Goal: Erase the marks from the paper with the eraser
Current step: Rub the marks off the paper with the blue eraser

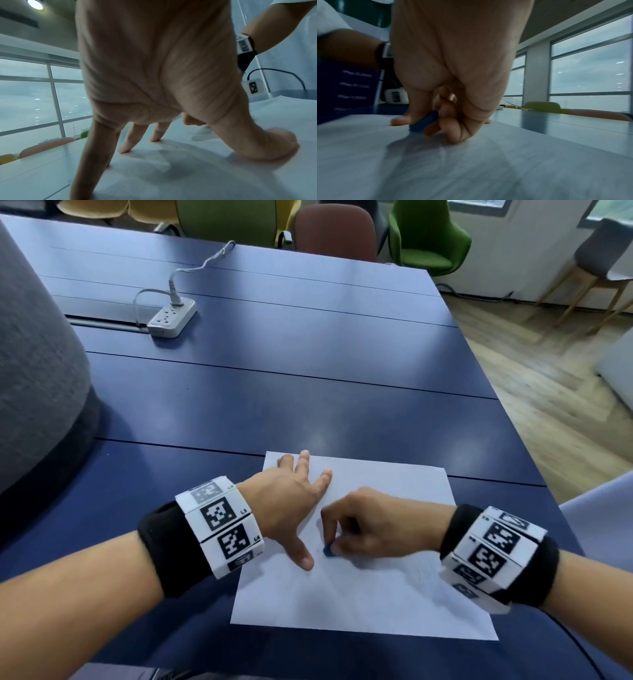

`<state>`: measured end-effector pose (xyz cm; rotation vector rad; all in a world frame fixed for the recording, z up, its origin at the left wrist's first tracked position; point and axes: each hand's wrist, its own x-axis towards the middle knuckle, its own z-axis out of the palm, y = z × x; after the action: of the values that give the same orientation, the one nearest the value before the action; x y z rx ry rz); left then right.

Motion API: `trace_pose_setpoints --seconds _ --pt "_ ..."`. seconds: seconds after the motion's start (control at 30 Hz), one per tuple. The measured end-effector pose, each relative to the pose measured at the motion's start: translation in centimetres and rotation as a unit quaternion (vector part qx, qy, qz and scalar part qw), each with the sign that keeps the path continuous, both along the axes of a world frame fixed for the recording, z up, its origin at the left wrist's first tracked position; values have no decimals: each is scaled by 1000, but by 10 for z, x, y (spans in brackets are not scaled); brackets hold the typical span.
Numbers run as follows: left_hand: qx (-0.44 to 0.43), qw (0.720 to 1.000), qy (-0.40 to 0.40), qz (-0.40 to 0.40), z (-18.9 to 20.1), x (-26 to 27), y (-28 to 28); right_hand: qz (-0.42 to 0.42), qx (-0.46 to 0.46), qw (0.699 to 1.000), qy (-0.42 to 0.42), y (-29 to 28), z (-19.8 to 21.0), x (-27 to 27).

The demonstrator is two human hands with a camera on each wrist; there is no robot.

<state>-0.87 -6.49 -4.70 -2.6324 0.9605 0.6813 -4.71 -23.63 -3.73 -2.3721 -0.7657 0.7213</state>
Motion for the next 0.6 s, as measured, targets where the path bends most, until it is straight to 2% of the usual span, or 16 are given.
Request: trace_pose_setpoints --seconds 0.07,0.2,0.33,0.37,0.5,0.53,0.6 --pt "-2 1000 0 0 0 0 1 -10 8 1000 -13 -2 -2 0" --pt "-8 1000 8 3 -1 1 2 88 -12 995 50 2 3 -20" --pt "-15 1000 12 3 -3 3 1 -14 -1 1000 -24 -11 -1 -1" --pt "-14 1000 11 3 -2 3 1 -15 2 1000 -26 -14 -2 -2" --pt "-10 1000 13 6 -2 2 0 89 -43 992 73 -12 6 -21" --pt "-10 1000 14 6 -2 2 0 86 -55 993 68 -13 8 -18" --pt "-14 1000 15 5 -2 2 0 22 -60 998 -11 -17 5 0"
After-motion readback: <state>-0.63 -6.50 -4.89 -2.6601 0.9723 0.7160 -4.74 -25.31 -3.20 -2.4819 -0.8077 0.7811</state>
